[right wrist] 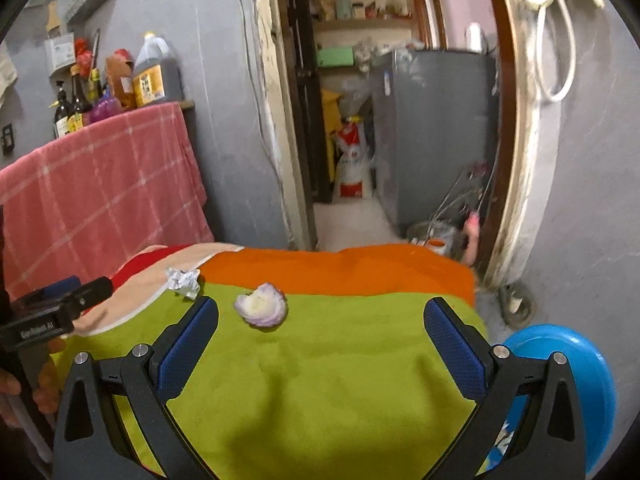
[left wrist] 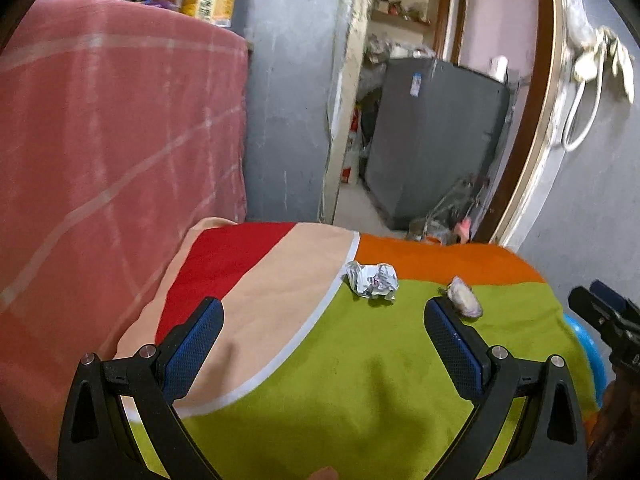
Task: Collect trash
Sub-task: 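Move both tools back over the remaining trash on the blanket, then grasp the crumpled white wrapper with the left tool while the right tool grasps the onion peel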
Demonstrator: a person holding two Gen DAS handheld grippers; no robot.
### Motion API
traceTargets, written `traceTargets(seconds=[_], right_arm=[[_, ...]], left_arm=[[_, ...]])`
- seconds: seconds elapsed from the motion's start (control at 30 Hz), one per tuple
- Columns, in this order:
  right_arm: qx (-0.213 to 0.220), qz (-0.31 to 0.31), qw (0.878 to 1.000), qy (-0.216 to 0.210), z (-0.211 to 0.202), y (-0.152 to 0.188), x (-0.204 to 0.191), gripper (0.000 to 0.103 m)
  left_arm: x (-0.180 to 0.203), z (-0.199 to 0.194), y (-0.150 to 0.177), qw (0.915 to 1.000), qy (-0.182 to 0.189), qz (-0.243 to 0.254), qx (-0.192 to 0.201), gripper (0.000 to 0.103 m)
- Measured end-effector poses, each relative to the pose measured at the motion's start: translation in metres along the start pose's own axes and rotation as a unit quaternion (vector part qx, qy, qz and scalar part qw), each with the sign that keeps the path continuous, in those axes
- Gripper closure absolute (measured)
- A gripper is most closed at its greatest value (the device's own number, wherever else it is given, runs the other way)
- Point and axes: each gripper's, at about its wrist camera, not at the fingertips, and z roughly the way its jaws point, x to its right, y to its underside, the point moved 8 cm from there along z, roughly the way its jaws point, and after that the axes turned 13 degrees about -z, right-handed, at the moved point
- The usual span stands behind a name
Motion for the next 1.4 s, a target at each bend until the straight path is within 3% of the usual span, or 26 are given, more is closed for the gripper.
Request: traceTargets(seconds=[0.23, 0.4, 0.53, 0.77, 0.97, 1.13, 1.2, 1.4], right_arm=[[-0.059, -0.014, 0.997, -0.055, 0.038, 0.004, -0.016, 0.002], [-0.094, -0.031, 0.992, -0.077, 0.063, 0.009, -0.028, 0.017], [-0.13, -0.036, 0.986, -0.098, 0.085, 0.015, -0.036, 0.018], [-0.16, -0.072, 0.98, -0.096, 0.106, 0.017, -0.052, 0.026], [-0.159, -0.086, 0.979, -0.094, 0.117, 0.015, -0.055, 0.035], [-0.155, -0.088, 0.979, -0.103, 0.118, 0.015, -0.058, 0.05], [-0.154, -0.091, 0.978, -0.107, 0.118, 0.015, -0.06, 0.06], [-0.154, -0.086, 0.978, -0.112, 0.113, 0.017, -0.061, 0.066]], left_arm=[[0.008, 0.024, 0.002, 0.9994, 0.001, 0.026, -0.021, 0.005], [0.008, 0.051, 0.001, 0.9982, 0.016, 0.023, -0.053, 0.006], [0.01, 0.067, -0.001, 0.9964, 0.03, 0.016, -0.077, 0.008], [0.015, 0.087, -0.005, 0.9928, 0.045, 0.013, -0.111, 0.033], [0.014, 0.097, -0.001, 0.9893, 0.055, 0.009, -0.134, 0.049], [0.021, 0.099, -0.001, 0.9885, 0.061, 0.015, -0.137, 0.072], [0.024, 0.098, 0.0, 0.9881, 0.064, 0.024, -0.138, 0.081], [0.029, 0.094, 0.006, 0.9889, 0.058, 0.039, -0.131, 0.089]])
